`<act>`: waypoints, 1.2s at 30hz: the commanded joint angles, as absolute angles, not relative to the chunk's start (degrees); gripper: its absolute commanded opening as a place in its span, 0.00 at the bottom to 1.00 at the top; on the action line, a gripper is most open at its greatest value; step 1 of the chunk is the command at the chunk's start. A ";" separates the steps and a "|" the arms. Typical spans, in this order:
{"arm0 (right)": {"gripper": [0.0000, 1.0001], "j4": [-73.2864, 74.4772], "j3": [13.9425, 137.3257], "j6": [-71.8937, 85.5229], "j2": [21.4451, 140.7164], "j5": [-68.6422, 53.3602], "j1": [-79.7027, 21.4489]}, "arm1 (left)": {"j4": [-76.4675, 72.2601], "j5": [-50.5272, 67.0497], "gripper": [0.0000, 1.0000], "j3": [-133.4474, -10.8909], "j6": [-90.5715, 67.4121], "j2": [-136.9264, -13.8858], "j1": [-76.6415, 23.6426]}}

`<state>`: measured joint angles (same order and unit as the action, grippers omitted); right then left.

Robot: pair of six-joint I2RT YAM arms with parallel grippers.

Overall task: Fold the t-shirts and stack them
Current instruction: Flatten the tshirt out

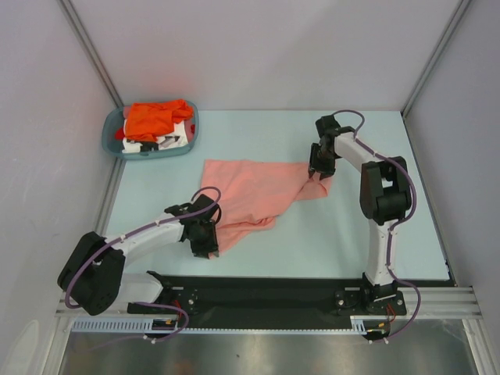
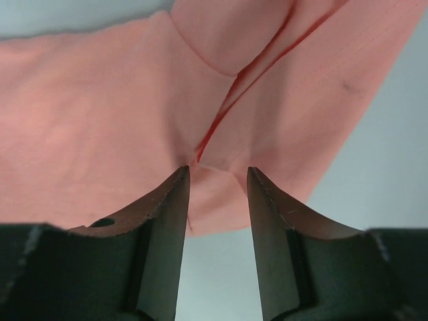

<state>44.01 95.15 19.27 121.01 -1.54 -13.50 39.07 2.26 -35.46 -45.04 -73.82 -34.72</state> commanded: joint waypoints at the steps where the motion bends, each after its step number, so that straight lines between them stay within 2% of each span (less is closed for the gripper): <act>1: 0.44 42.63 98.09 18.20 122.08 1.57 -13.36 | 37.71 2.29 0.35 -37.88 -44.65 -73.30 -34.98; 6: 0.43 41.75 99.31 17.58 123.92 1.58 -13.45 | 41.56 0.27 0.15 -41.48 -43.24 -72.16 -34.89; 12: 0.42 41.75 101.60 18.02 126.21 2.46 -13.45 | 45.61 -3.08 0.11 -46.84 -41.31 -71.10 -34.89; 15: 0.29 42.36 102.65 18.02 127.09 2.46 -13.54 | 46.75 -3.86 0.08 -48.69 -40.78 -70.32 -34.89; 16: 0.18 42.89 103.18 18.02 127.18 2.90 -13.54 | 47.19 -4.04 0.06 -49.74 -40.61 -70.05 -34.72; 18: 0.08 43.15 103.18 18.02 126.48 4.12 -13.54 | 48.94 -4.92 0.00 -51.23 -40.17 -69.61 -34.28; 19: 0.00 44.11 103.44 18.10 126.04 4.83 -13.62 | 49.65 -5.27 0.00 -53.15 -39.38 -69.35 -33.93; 25: 0.00 50.44 109.24 16.61 120.24 10.72 -11.43 | 56.42 -7.21 0.00 -67.89 -36.04 -66.71 -27.43; 29: 0.00 52.03 113.19 16.17 115.76 10.72 -6.17 | 60.89 -7.56 0.00 -80.22 -34.63 -66.36 -20.50; 36: 0.00 55.72 124.09 16.79 113.29 9.76 -0.45 | 65.64 -6.42 0.00 -99.30 -31.47 -66.97 -14.07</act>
